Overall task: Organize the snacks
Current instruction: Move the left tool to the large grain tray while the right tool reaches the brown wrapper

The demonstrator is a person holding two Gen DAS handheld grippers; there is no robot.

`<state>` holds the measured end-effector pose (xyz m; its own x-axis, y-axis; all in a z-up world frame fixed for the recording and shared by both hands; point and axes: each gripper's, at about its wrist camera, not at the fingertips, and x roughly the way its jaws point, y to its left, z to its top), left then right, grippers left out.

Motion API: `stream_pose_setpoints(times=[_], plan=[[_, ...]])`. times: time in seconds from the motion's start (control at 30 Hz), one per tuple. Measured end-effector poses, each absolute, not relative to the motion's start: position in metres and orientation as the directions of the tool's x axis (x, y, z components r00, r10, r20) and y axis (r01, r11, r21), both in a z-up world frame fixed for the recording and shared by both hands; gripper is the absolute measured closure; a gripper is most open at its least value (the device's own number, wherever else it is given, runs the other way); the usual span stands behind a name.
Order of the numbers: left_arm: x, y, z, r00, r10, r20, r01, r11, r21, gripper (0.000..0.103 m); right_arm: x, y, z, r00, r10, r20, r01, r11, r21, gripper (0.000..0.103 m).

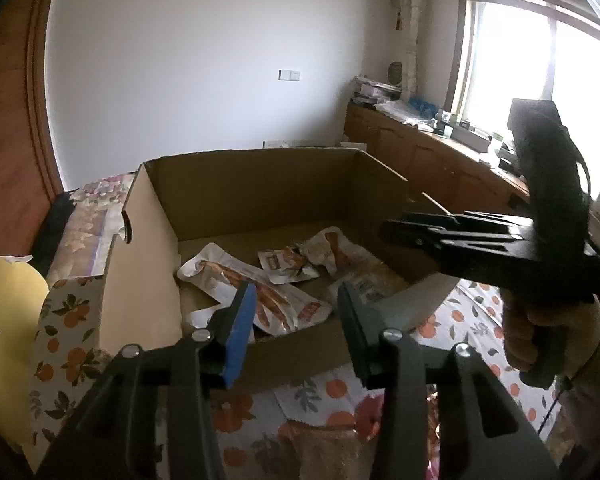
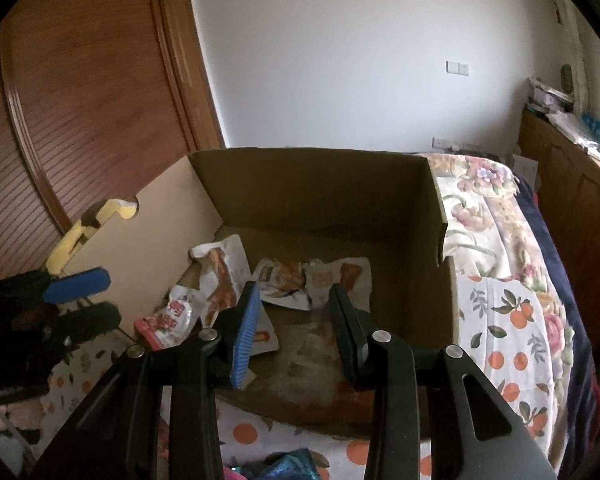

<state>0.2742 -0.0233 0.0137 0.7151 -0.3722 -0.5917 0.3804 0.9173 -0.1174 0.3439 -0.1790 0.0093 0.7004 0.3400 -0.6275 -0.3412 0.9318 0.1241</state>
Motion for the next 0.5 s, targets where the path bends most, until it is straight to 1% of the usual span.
stream_pose_setpoints(times=[0.1, 0.3, 0.5], plan=[[0.264, -0.023, 0.018, 0.718, -0.370, -0.590, 0.389, 0.916, -0.102, 0.059, 0.341, -0.175, 0.012, 0.705, 0.335, -0.625, -0.344, 0.932, 0.111, 0.067], [0.237, -0.022, 0.025, 0.728, -0.376, -0.573, 0.411, 0.908, -0.074, 0.057, 0.308, -0.169, 0.027, 0.733, 0.353, -0.582, -0.369, 0.925, 0.096, 0.066], [0.206, -0.023, 0.015, 0.718, -0.392, -0.575, 0.430, 0.900, -0.077, 0.055, 0.261, -0.170, 0.032, 0.745, 0.379, -0.548, -0.379, 0.918, 0.120, 0.062]])
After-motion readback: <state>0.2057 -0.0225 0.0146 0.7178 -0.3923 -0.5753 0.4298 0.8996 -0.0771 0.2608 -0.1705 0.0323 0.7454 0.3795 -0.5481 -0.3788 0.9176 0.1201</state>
